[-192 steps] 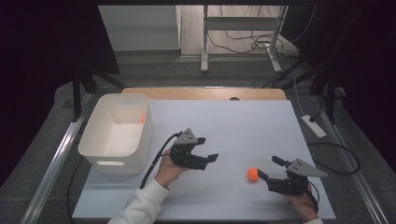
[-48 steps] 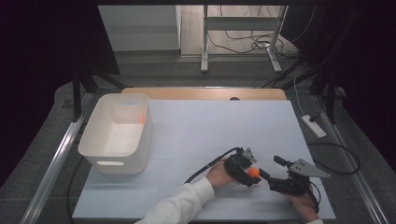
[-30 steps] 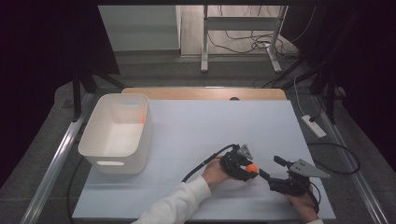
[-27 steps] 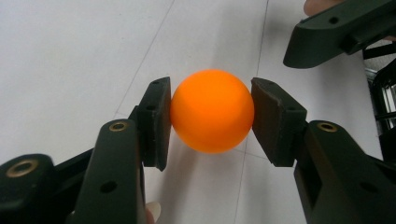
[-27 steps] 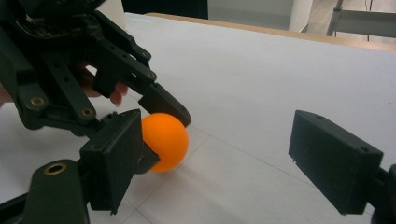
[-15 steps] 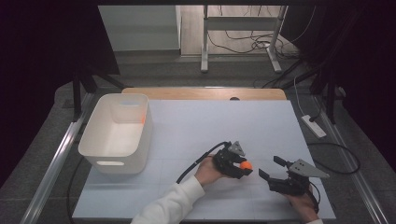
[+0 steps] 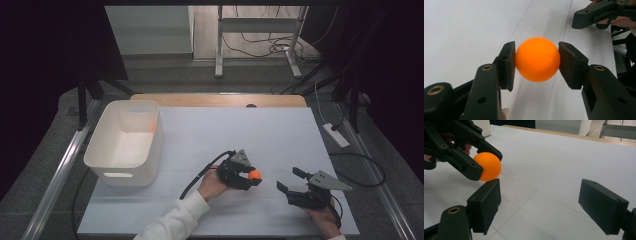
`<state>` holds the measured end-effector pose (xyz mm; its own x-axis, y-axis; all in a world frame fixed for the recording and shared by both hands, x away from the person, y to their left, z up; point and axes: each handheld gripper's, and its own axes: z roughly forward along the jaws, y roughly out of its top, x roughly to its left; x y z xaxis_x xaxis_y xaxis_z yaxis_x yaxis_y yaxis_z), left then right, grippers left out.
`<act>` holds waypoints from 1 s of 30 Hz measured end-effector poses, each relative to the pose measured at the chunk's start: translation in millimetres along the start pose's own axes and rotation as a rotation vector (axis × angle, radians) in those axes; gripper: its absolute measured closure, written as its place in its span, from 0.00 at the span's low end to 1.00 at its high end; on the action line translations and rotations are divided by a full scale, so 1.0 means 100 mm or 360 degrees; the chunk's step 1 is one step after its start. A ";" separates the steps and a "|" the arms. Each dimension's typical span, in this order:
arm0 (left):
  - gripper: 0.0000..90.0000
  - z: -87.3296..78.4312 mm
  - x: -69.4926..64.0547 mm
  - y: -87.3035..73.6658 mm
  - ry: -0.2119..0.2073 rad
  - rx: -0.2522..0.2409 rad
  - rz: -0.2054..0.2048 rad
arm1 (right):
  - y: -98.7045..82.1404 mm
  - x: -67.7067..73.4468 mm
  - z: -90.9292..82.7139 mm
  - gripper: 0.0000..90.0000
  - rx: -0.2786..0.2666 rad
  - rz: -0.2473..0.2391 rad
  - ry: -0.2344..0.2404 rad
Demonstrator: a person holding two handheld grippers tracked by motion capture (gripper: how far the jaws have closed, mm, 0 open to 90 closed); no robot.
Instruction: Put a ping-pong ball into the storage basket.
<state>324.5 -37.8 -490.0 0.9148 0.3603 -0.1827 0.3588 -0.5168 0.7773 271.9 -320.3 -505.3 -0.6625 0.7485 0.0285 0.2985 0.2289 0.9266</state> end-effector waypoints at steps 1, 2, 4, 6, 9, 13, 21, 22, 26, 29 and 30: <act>0.56 -0.01 0.00 -0.01 0.0002 -0.0007 -0.0004 | 0.00 0.00 0.00 0.21 0.0001 -0.0004 0.0000; 0.56 -0.01 0.00 -0.01 0.0002 -0.0007 -0.0004 | 0.00 0.00 0.00 0.21 0.0001 -0.0004 -0.0002; 0.56 -0.05 0.00 -0.02 0.0009 -0.0018 -0.0004 | 0.00 0.00 0.00 0.21 0.0002 -0.0005 -0.0003; 0.56 -0.07 0.00 -0.02 0.0014 -0.0026 0.0003 | 0.00 0.00 0.00 0.21 0.0003 -0.0005 -0.0003; 0.56 -0.10 -0.01 -0.02 0.0022 -0.0037 0.0009 | 0.00 0.00 0.01 0.21 0.0001 -0.0006 -0.0003; 0.56 -0.14 -0.01 -0.02 0.0034 -0.0048 0.0013 | 0.00 0.00 0.00 0.21 0.0003 -0.0007 -0.0004; 0.56 -0.21 0.00 -0.03 0.0046 -0.0081 0.0004 | 0.00 0.00 0.00 0.21 0.0003 -0.0008 -0.0005; 0.56 -0.23 0.01 -0.03 0.0051 -0.0087 0.0001 | 0.00 0.00 0.00 0.21 0.0002 -0.0009 -0.0006; 0.56 -0.28 0.01 -0.04 0.0057 -0.0102 -0.0001 | 0.00 0.01 0.00 0.21 0.0002 -0.0010 -0.0006; 0.56 -0.33 0.02 -0.05 0.0064 -0.0111 -0.0002 | 0.00 0.00 0.00 0.21 0.0003 -0.0010 -0.0008; 0.56 -0.34 0.02 -0.05 0.0067 -0.0121 -0.0009 | 0.00 0.00 0.00 0.21 0.0003 -0.0009 -0.0008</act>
<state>318.3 -7.9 -473.5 0.9036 0.3962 -0.1626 0.3470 -0.4549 0.8202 271.8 -319.8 -505.6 -0.6608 0.7503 0.0210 0.2960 0.2347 0.9259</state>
